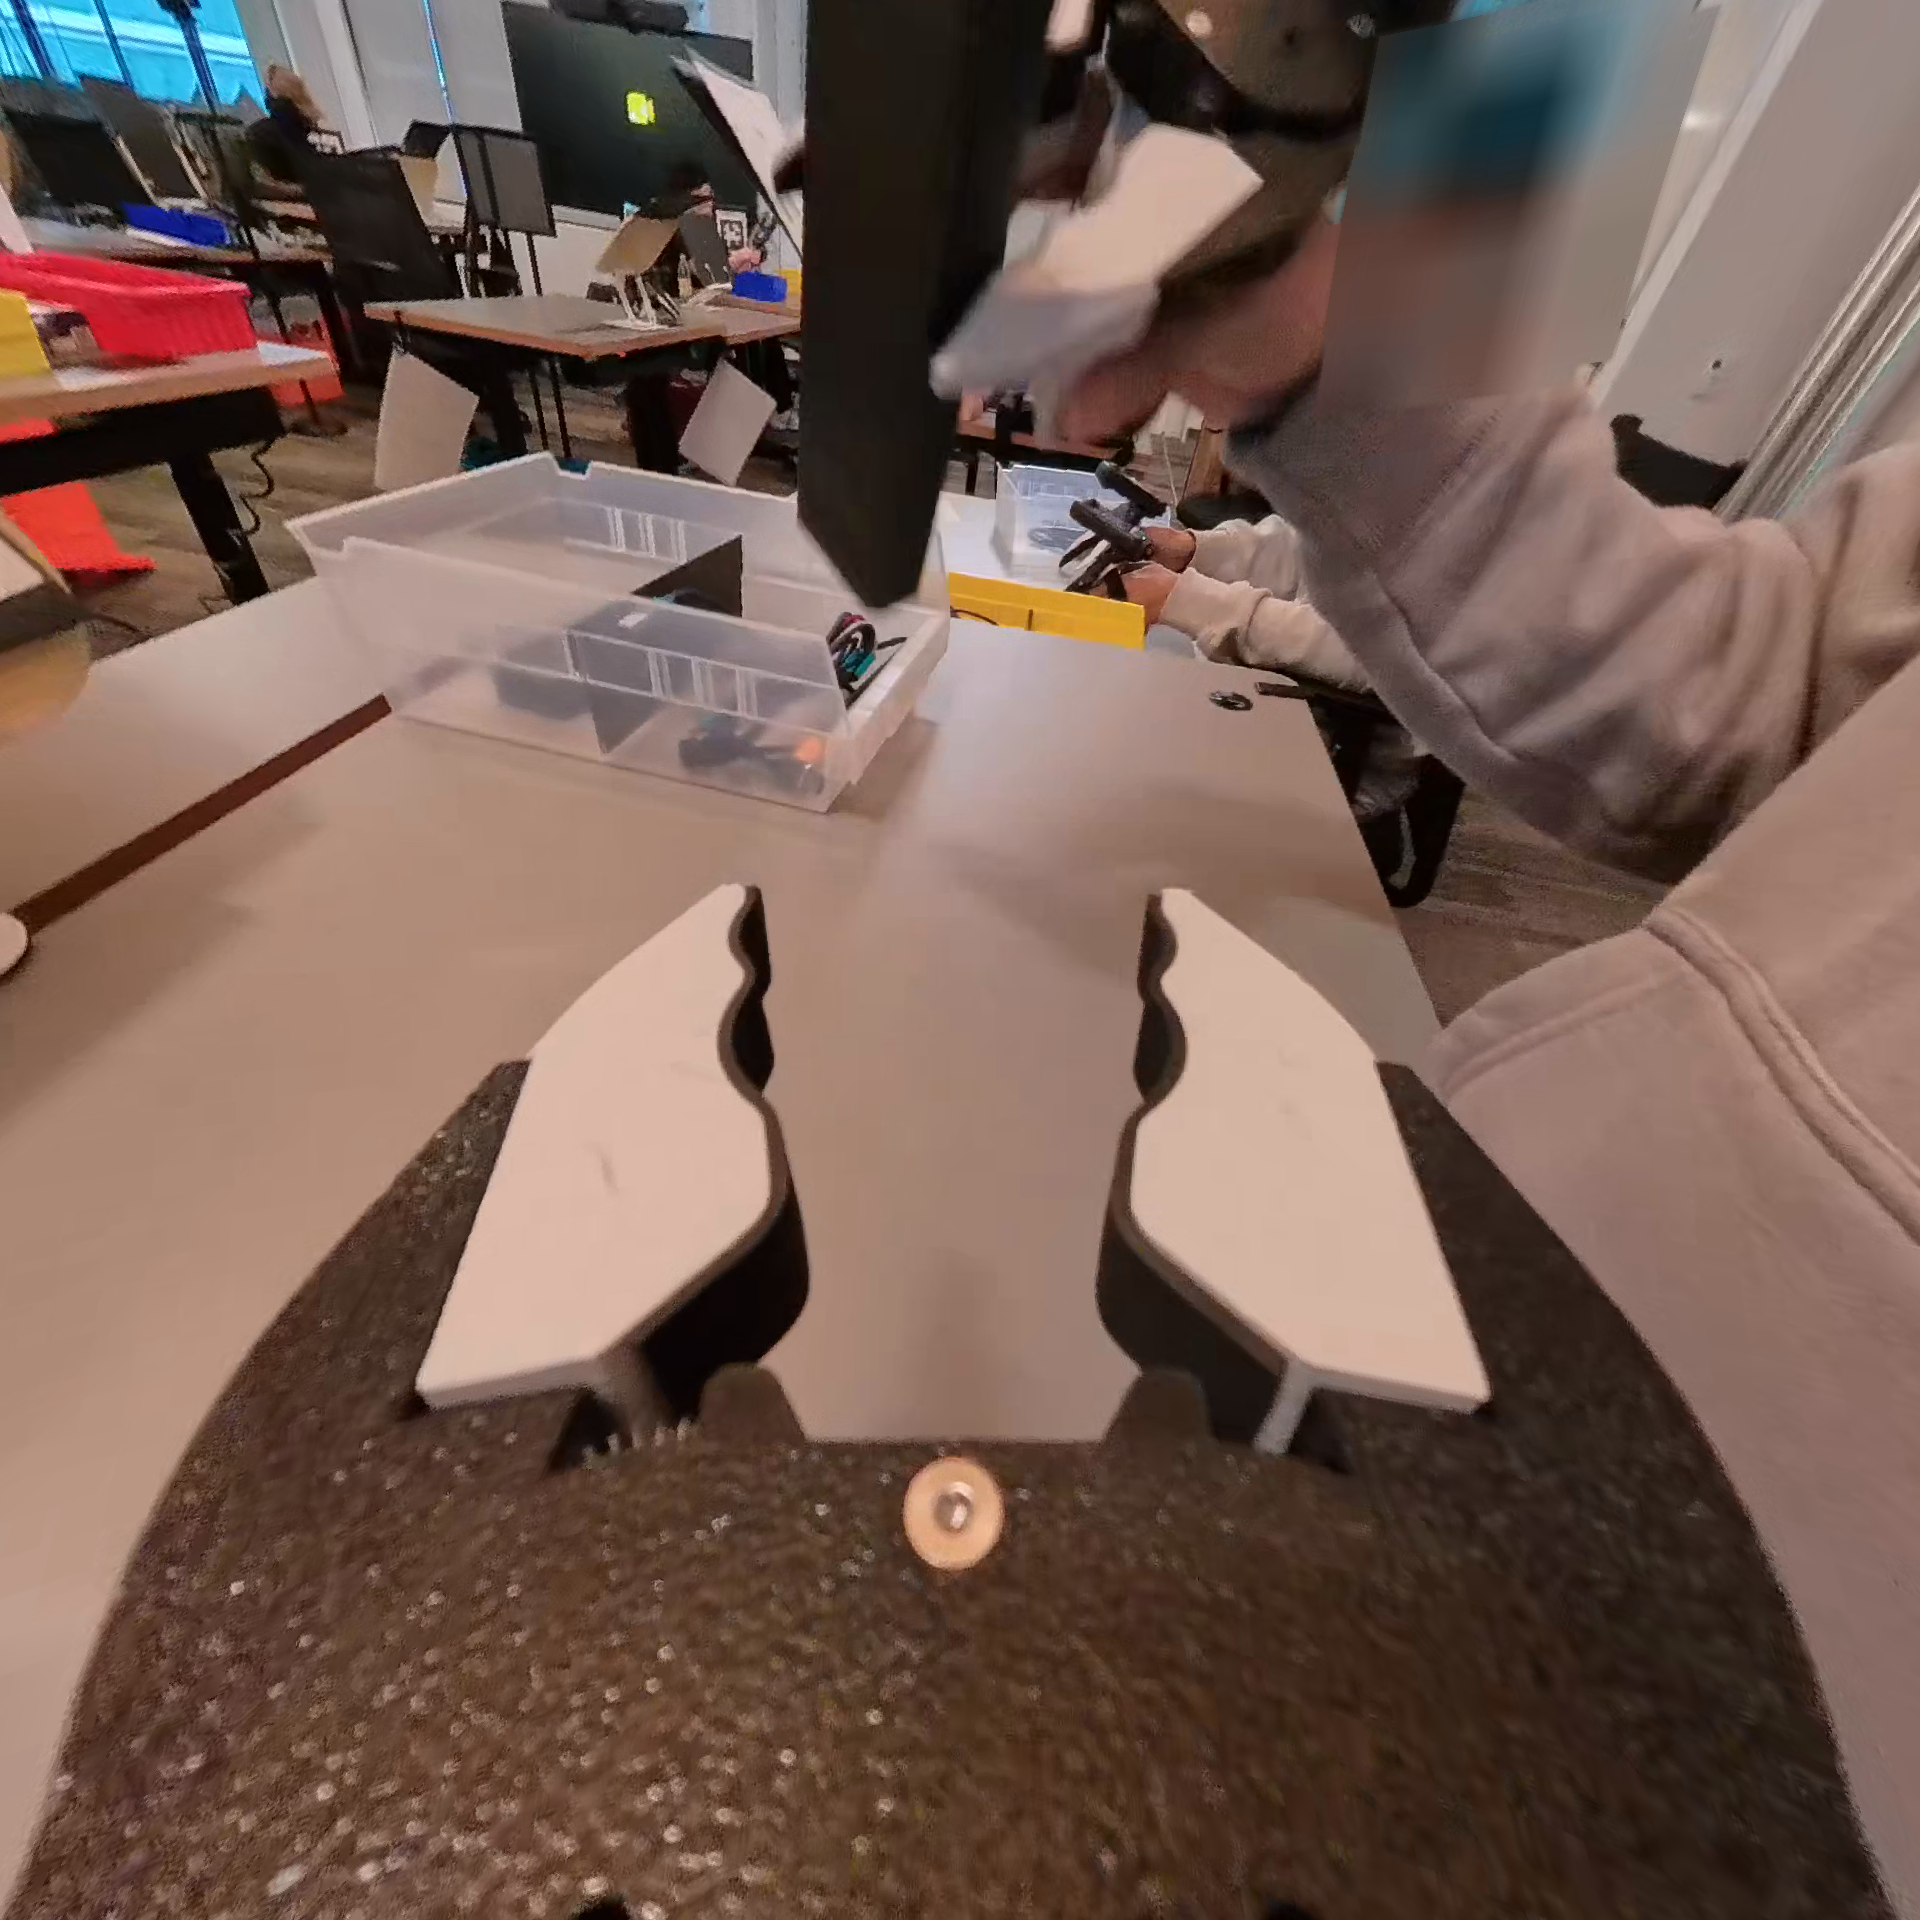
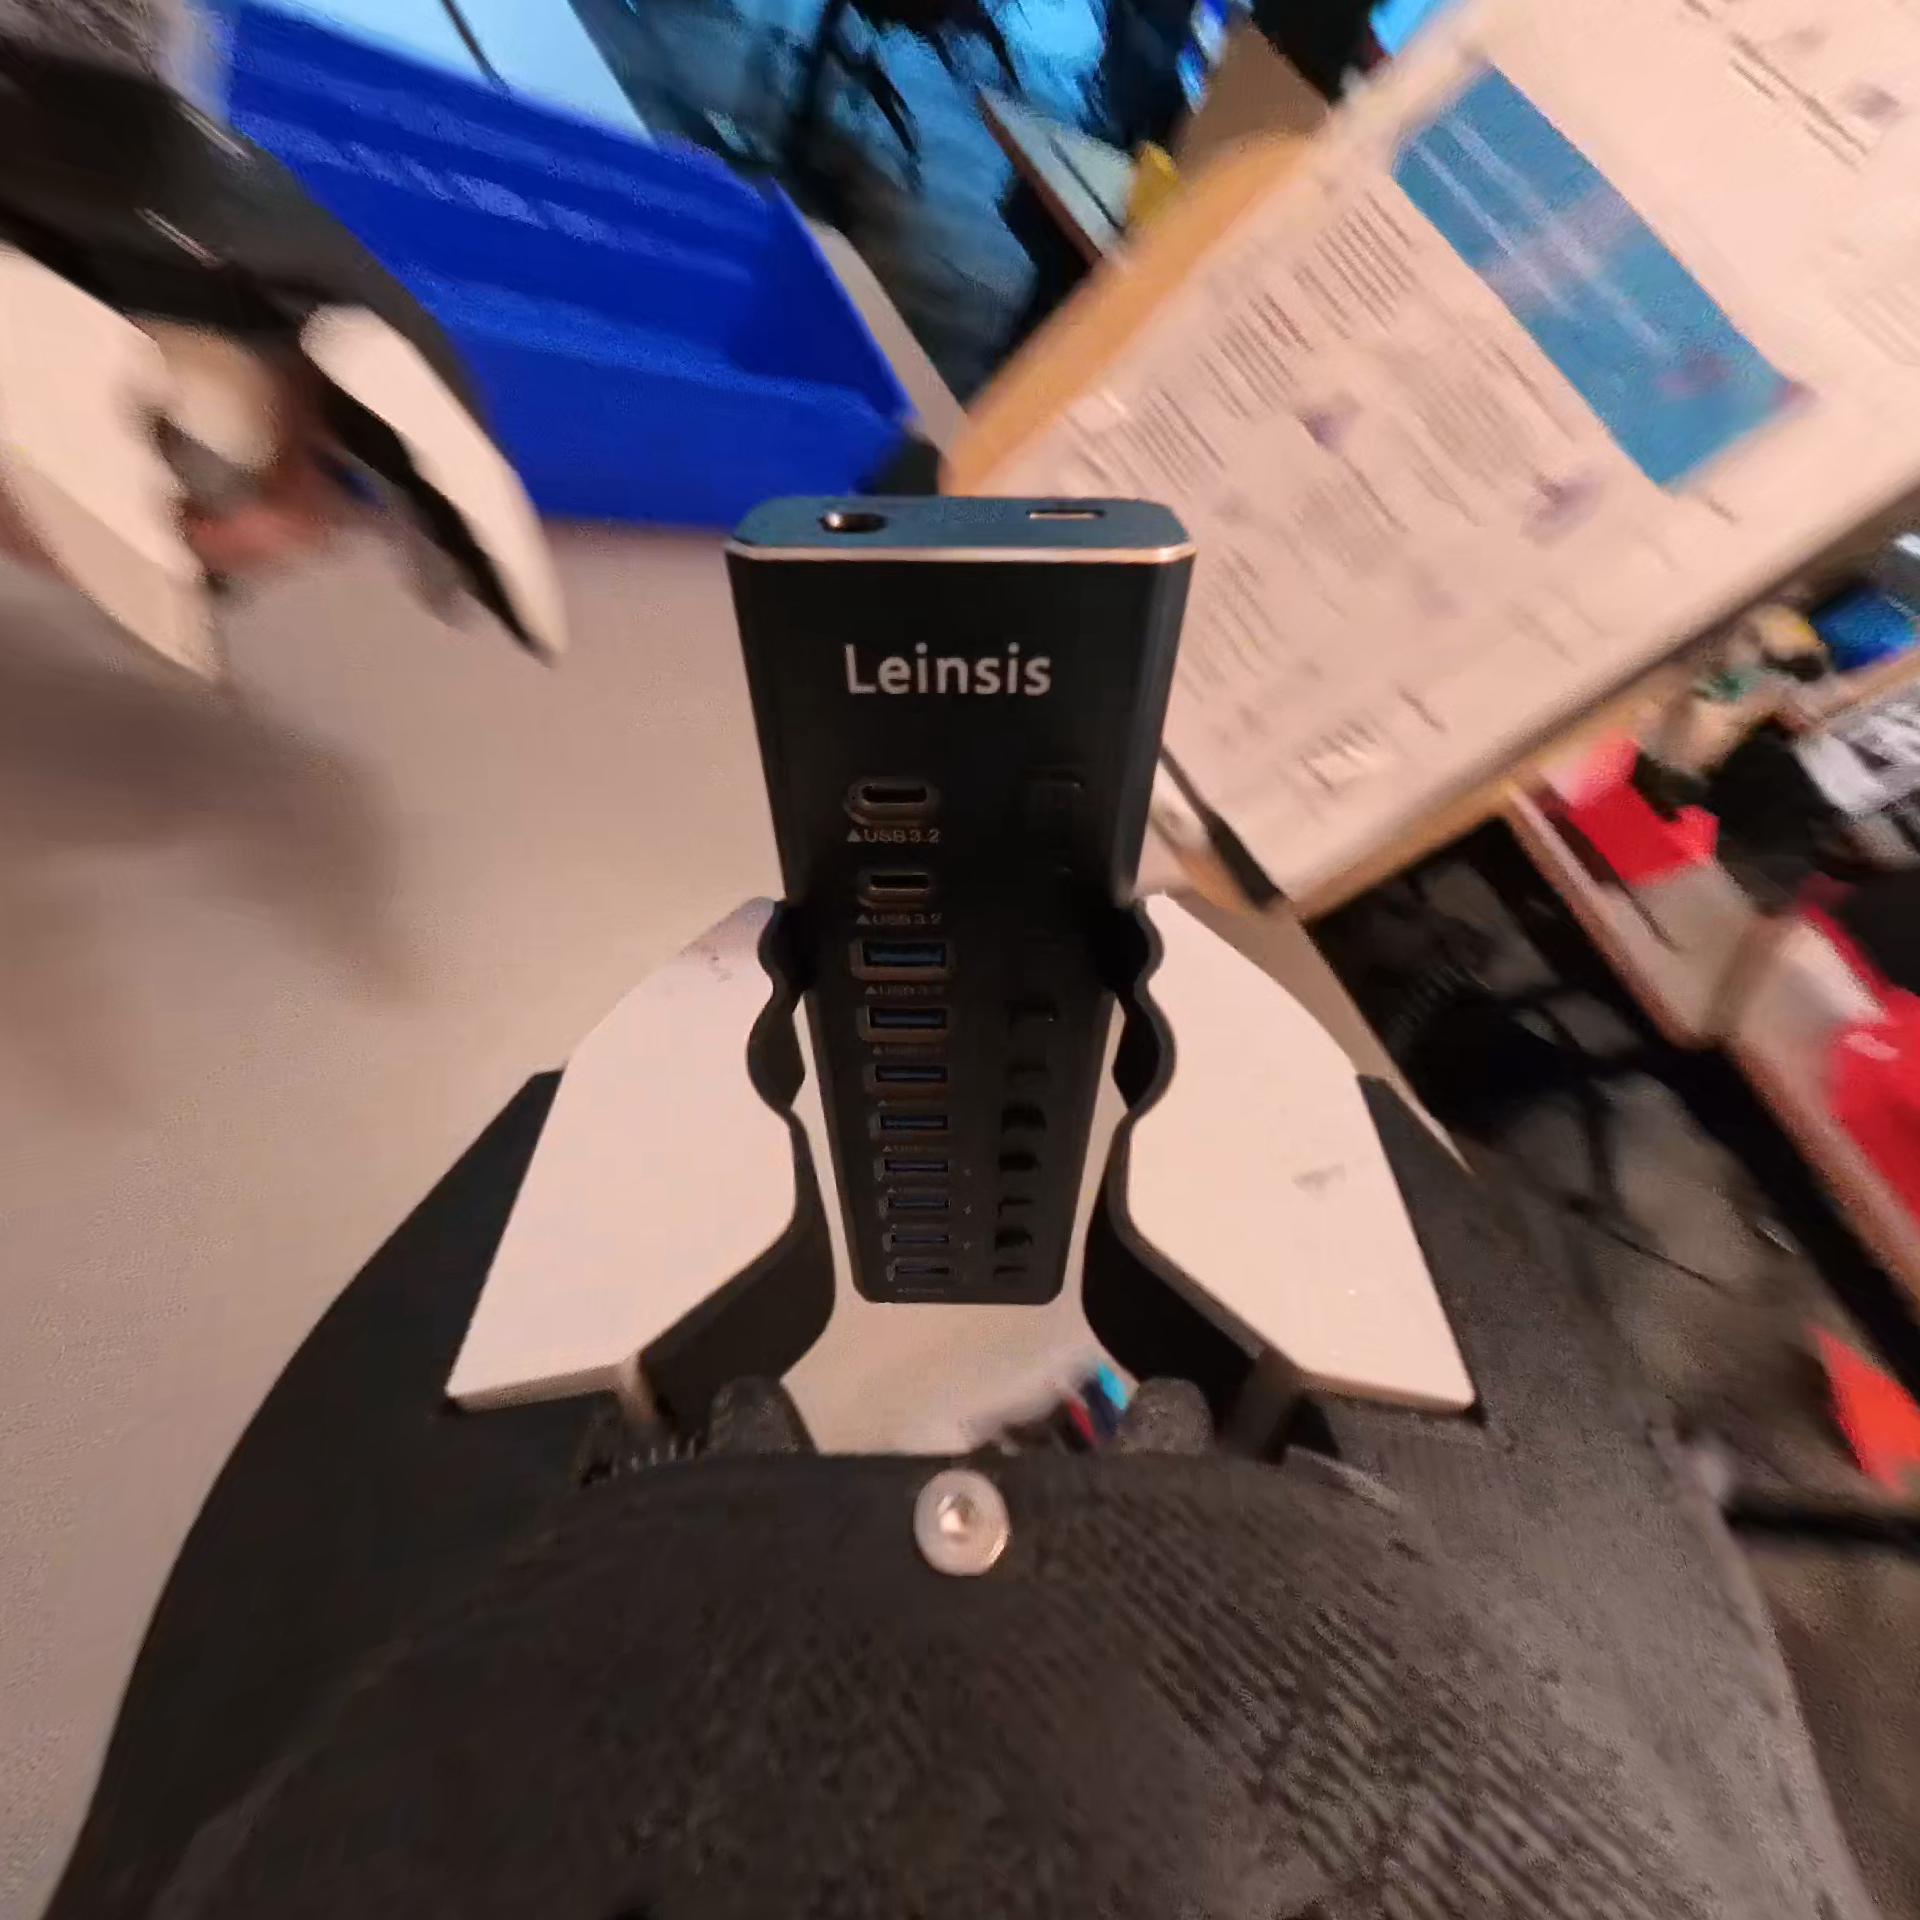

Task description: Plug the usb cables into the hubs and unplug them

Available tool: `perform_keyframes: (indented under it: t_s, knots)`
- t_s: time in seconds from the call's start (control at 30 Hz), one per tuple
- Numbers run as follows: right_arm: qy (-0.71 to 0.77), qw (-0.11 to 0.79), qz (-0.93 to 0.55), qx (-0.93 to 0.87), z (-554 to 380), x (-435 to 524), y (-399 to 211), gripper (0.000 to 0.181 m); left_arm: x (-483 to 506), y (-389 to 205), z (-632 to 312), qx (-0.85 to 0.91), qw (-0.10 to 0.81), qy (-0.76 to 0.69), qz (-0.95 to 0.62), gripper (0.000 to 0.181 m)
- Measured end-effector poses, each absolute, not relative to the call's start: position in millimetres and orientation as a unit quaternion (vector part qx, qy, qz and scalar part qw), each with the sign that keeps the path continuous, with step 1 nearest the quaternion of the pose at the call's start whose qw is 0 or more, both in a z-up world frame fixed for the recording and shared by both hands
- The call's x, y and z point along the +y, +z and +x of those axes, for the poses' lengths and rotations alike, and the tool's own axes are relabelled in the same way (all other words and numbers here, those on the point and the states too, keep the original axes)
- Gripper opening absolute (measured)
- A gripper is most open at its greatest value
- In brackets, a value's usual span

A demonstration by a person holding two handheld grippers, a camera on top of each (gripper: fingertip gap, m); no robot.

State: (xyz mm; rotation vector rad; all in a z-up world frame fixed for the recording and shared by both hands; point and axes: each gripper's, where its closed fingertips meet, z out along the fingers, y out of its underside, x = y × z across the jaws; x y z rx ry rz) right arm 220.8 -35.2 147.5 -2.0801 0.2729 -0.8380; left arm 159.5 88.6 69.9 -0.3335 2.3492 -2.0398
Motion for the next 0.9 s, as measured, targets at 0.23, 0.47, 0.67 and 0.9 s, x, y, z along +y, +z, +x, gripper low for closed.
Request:
perform_keyframes:
  t_s: [0.23,0.47,0.67,0.9]
  knots:
    - [-0.403,0.196,-0.882,0.145,325.1,-206.7,154.3,0.061,98.9,55.6,165.7,0.755,0.000,-0.642,-0.132,0.063]
    - [-0.291,0.090,-0.942,0.143,400.7,-248.1,80.2,0.060,90.1,45.6,168.0,0.759,-0.008,-0.637,-0.133,0.063]
    - [-0.187,0.032,-0.972,0.141,433.9,-253.9,6.6,0.060,95.8,36.3,171.6,0.765,-0.006,-0.627,-0.144,0.062]
    - [-0.123,0.029,-0.982,0.144,445.0,-245.9,-38.4,0.060,107.6,27.6,183.1,0.747,-0.025,-0.638,-0.184,0.061]
